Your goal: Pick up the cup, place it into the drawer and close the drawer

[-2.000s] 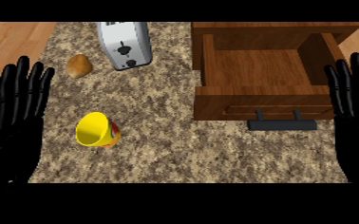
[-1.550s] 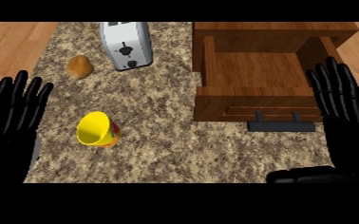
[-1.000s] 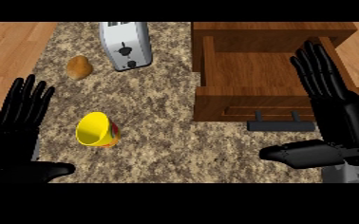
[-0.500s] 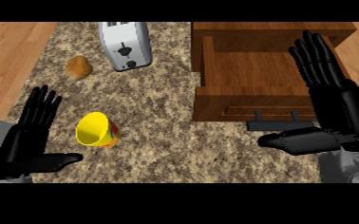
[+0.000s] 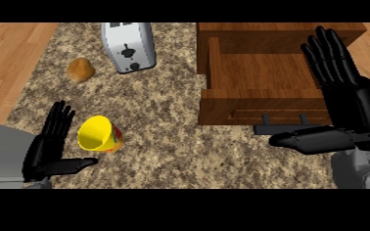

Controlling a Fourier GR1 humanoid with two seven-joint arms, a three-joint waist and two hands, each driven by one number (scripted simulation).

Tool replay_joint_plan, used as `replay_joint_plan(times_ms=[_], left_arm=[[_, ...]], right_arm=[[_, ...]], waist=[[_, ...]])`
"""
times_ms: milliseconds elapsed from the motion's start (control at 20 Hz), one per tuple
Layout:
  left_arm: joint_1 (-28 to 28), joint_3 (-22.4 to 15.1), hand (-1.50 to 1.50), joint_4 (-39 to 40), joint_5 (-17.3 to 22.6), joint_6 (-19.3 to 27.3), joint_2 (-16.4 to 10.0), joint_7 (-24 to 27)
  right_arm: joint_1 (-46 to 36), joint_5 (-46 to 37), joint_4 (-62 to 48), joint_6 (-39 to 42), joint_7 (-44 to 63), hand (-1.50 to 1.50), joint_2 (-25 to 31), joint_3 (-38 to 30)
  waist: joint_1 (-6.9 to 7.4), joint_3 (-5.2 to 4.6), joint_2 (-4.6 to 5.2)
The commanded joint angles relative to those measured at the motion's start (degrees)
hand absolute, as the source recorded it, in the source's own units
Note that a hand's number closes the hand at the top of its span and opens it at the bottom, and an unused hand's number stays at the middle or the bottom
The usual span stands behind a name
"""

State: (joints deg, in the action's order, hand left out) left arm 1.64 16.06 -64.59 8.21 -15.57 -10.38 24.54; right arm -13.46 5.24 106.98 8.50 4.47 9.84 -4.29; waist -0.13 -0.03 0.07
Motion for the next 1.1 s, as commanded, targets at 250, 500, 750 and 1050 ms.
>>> replay_joint_plan(times_ms=[250, 500, 750, 1050], left_arm=[[7.02, 0.64, -1.5, 23.75, -5.64, 1.5, -1.27, 16.09], [15.04, 2.69, -1.5, 41.18, -6.99, 0.09, -5.45, 26.72], [18.73, 2.71, -1.5, 47.8, -7.76, 0.95, -5.5, 31.72], [19.75, 3.08, -1.5, 52.93, -8.46, 1.65, -4.15, 37.89]], right_arm=[[-2.3, 2.99, 5.39, 0.27, 8.27, -1.5, 1.98, -2.13], [-0.13, 2.56, -1.49, 3.52, -1.66, -1.5, 1.81, -3.44], [-5.19, 2.14, -3.3, 1.17, 1.44, -1.5, 1.64, -4.06], [-0.37, 2.0, 2.28, 1.83, 2.31, -1.5, 0.95, -2.34]], waist=[[-0.32, -0.04, -0.03], [-0.46, -0.05, 0.12], [-0.4, -0.08, 0.19], [-1.19, -0.17, 0.34]])
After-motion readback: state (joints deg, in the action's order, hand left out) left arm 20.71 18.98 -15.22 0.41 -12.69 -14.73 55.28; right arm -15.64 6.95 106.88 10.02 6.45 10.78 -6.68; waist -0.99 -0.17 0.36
